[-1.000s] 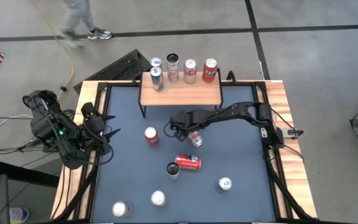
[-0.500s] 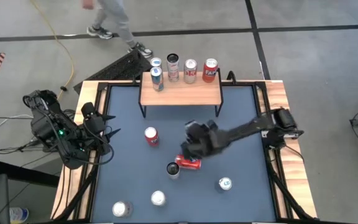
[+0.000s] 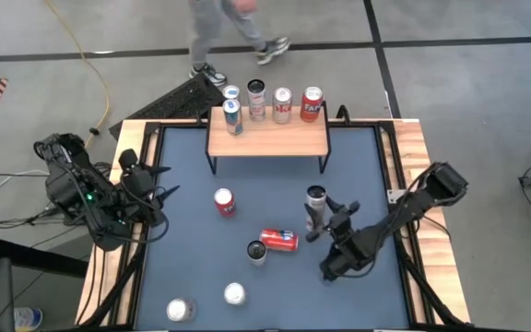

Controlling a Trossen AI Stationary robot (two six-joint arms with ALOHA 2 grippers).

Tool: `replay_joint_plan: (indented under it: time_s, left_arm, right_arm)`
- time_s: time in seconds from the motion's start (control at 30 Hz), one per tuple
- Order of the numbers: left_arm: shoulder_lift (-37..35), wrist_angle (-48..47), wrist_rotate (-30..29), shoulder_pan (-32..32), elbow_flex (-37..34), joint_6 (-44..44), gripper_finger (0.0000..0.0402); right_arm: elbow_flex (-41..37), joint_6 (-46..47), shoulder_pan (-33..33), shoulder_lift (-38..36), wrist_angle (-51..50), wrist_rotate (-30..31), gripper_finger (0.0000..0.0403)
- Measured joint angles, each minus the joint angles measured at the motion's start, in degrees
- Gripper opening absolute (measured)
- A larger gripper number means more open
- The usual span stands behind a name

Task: Place canned beverage on shelf
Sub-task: Move the right pink soda can to the center of the table

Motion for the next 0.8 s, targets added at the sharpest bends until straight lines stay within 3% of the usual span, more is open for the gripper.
replay_joint_plan:
  time_s: [0.23,0.33,0.57,0.7,0.8]
  left_arm:
    - [-0.01,0.0,-1.95,0.0,0.0,0.0,0.0229]
    - [-0.02,0.0,-1.99,-0.02,0.0,-0.02,0.0229]
    - [-0.02,0.0,-1.75,-0.01,0.0,-0.02,0.0229]
    - [-0.02,-0.02,-1.75,0.0,0.0,0.0,0.0229]
    - [-0.02,-0.09,-1.75,-0.01,0.0,0.0,0.0229]
  right_arm:
    - [-2.38,3.22,-1.79,2.34,5.67,0.27,0.0213]
    - [-2.03,-0.2,-3.13,2.35,6.03,0.27,0.0214]
    - [-0.3,-6.57,-0.9,-4.95,4.87,0.61,0.0214]
    - [-0.39,-12.74,2.45,-8.89,0.82,0.33,0.0214]
    - [-0.38,-8.21,4.38,-12.2,-8.98,0.31,0.0214]
